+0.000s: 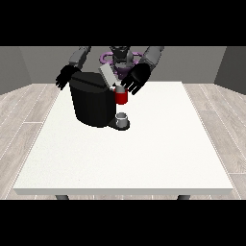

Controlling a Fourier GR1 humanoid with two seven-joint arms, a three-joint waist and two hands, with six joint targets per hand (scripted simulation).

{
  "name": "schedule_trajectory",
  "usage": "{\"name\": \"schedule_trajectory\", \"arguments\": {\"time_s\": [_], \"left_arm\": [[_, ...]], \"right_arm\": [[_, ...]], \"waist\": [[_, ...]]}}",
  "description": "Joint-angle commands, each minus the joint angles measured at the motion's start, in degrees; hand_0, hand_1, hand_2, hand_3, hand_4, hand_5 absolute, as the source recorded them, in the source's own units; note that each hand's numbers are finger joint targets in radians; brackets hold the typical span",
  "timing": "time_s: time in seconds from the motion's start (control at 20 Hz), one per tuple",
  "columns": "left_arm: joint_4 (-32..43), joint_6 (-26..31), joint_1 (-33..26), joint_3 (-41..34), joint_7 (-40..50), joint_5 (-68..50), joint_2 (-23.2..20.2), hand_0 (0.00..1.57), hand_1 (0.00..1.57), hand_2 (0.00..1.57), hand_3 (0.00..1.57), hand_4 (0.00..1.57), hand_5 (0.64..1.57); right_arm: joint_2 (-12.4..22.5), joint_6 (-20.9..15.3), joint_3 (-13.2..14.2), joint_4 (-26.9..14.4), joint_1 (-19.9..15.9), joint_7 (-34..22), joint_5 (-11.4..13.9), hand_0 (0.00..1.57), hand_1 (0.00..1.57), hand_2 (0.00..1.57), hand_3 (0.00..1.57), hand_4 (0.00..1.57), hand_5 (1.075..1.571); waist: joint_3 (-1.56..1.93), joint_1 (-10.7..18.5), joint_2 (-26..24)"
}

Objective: Insert the coffee pod into the coffee machine and close the lid

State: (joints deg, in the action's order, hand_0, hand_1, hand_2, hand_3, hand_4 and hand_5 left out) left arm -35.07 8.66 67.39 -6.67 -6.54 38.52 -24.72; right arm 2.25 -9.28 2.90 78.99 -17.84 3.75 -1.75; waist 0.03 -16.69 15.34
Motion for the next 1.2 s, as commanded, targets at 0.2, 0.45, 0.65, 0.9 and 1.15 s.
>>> {"name": "schedule_trajectory", "arguments": {"time_s": [0.2,0.45,0.65,0.9,1.15], "left_arm": [[0.2,-0.2,-0.8,0.0,-1.7,1.2,-1.8,1.05,1.05,1.12,0.95,0.37,1.571],[0.3,0.9,-0.6,0.4,-2.7,1.4,-1.3,1.07,1.07,1.12,0.93,0.37,1.571],[1.3,1.4,-4.1,2.6,-7.2,3.5,-2.6,0.00,0.00,0.38,0.11,0.00,1.571],[0.7,4.0,-2.1,3.2,-5.6,4.5,-3.6,0.00,0.00,0.00,0.00,0.00,1.571],[0.6,4.1,-1.1,2.6,-3.7,4.4,-2.1,0.00,0.00,0.00,0.00,0.00,1.571]], "right_arm": [[0.5,2.0,0.2,-0.5,2.2,2.3,-1.0,0.00,0.00,0.00,0.00,0.41,1.571],[-1.0,-1.3,-0.3,-0.2,0.3,1.1,0.6,0.00,0.00,0.00,0.00,0.48,1.571],[0.1,0.9,-1.3,1.9,3.2,0.5,0.3,0.00,0.00,0.00,0.00,0.46,1.571],[0.8,1.2,1.5,-0.1,-0.4,-0.5,-2.2,0.00,0.00,0.00,0.00,0.41,1.571],[-1.2,-2.1,-0.9,-0.6,1.6,0.1,1.3,0.00,0.00,0.00,0.00,0.36,1.571]], "waist": [[-0.02,0.0,0.1],[-0.02,1.4,-0.7],[-0.05,-0.4,-0.6],[-0.03,1.4,-1.2],[-0.02,1.4,-2.7]]}}
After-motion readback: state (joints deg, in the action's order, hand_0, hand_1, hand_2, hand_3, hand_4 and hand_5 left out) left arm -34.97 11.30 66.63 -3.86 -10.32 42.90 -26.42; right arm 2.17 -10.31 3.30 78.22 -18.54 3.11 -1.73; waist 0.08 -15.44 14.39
